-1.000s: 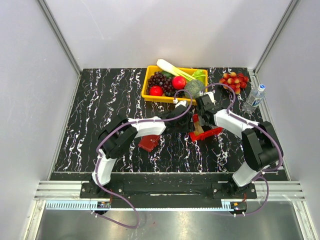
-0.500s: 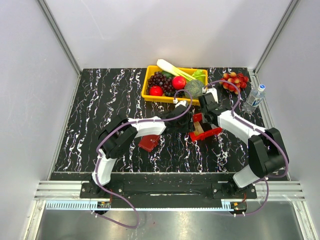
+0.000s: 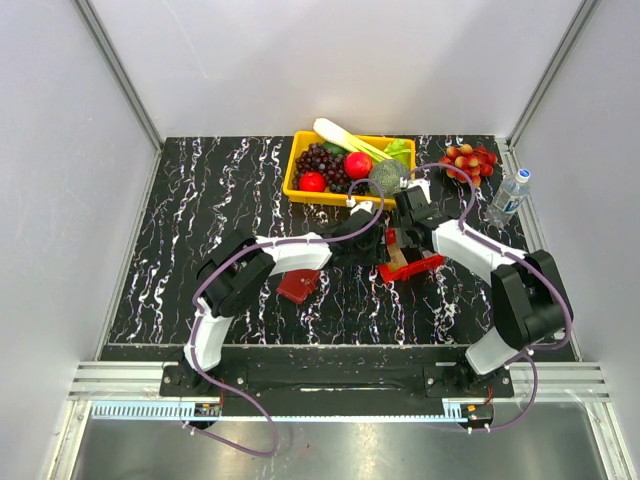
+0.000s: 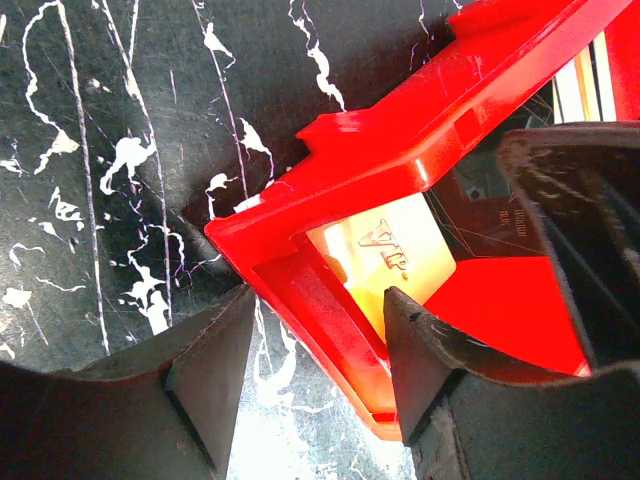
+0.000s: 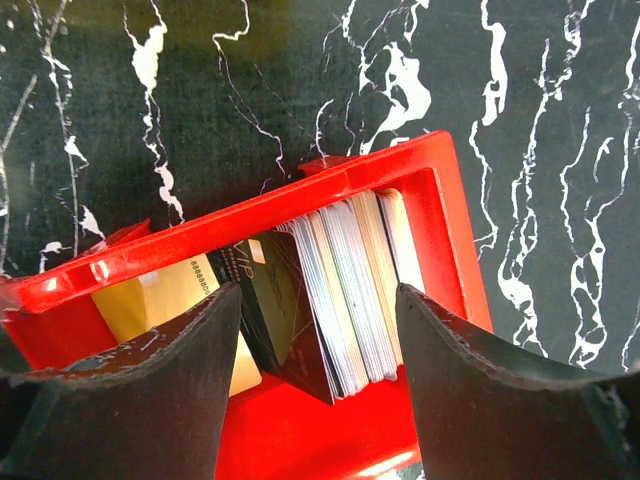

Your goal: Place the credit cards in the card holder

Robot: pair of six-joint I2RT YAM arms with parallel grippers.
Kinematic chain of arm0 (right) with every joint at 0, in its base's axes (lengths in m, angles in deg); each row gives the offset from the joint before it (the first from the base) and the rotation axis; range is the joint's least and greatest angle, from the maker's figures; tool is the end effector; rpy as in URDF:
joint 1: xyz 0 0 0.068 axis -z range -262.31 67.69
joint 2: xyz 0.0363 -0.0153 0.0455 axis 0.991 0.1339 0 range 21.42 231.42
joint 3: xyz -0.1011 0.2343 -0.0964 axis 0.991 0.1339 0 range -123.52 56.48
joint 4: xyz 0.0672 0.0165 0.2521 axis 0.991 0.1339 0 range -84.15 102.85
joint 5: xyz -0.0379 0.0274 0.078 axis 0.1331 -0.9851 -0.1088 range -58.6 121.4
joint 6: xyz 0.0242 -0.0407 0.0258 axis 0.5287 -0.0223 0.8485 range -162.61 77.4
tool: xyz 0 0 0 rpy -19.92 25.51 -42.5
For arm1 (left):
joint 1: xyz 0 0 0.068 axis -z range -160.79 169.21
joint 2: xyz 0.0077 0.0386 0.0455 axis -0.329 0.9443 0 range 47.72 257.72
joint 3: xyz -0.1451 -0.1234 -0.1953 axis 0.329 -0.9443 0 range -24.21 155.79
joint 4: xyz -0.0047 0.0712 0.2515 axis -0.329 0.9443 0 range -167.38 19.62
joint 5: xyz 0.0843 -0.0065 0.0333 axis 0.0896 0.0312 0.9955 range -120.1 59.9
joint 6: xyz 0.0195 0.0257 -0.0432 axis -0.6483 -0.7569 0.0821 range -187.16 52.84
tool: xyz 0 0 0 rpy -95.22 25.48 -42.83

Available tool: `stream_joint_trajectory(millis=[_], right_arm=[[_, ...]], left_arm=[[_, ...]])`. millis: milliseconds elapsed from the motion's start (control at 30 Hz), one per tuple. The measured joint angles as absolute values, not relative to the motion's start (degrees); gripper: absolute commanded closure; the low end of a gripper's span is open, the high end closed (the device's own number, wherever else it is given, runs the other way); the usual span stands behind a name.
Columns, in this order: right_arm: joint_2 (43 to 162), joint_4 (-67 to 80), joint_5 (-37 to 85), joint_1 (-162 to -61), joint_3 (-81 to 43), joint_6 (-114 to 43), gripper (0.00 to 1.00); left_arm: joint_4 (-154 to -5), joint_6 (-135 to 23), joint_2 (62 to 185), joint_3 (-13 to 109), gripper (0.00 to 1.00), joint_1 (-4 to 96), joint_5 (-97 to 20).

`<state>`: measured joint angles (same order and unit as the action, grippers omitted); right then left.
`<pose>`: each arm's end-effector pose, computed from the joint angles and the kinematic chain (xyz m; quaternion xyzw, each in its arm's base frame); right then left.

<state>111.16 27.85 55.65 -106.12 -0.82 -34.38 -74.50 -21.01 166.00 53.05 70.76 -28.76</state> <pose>0.2984 0.1157 0.2101 -0.0627 0.9311 -0.1099 0.3422 0.2794 -0.3505 0.1545 0.0387 0.9193 -0.2878 0.2657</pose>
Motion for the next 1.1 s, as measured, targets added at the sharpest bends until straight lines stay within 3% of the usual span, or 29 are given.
stream_joint_trajectory(millis=[167, 600, 833, 933, 1100], right_arm=[[115.22, 28.11, 56.15, -106.14, -0.82, -34.29, 0.32], [114.92, 27.98, 58.93, -106.25, -0.86, -33.87, 0.45], [113.76, 27.91, 59.50, -106.25, -0.86, -33.89, 0.63], [113.76, 27.96, 58.88, -106.25, -0.86, -33.94, 0.81], [113.37, 28.00, 58.25, -106.43, -0.86, -33.85, 0.87]], left_arm=[[-74.48, -21.01, 166.00, 53.05, 0.43, 70.76, -28.82], [-74.63, -21.01, 166.09, 53.05, 0.43, 70.65, -29.21], [-75.03, -20.99, 166.37, 53.05, 0.43, 70.54, -29.69], [-75.38, -21.01, 166.48, 53.05, 0.43, 70.50, -29.72], [-76.05, -20.92, 166.74, 53.05, 0.43, 70.43, -29.76]])
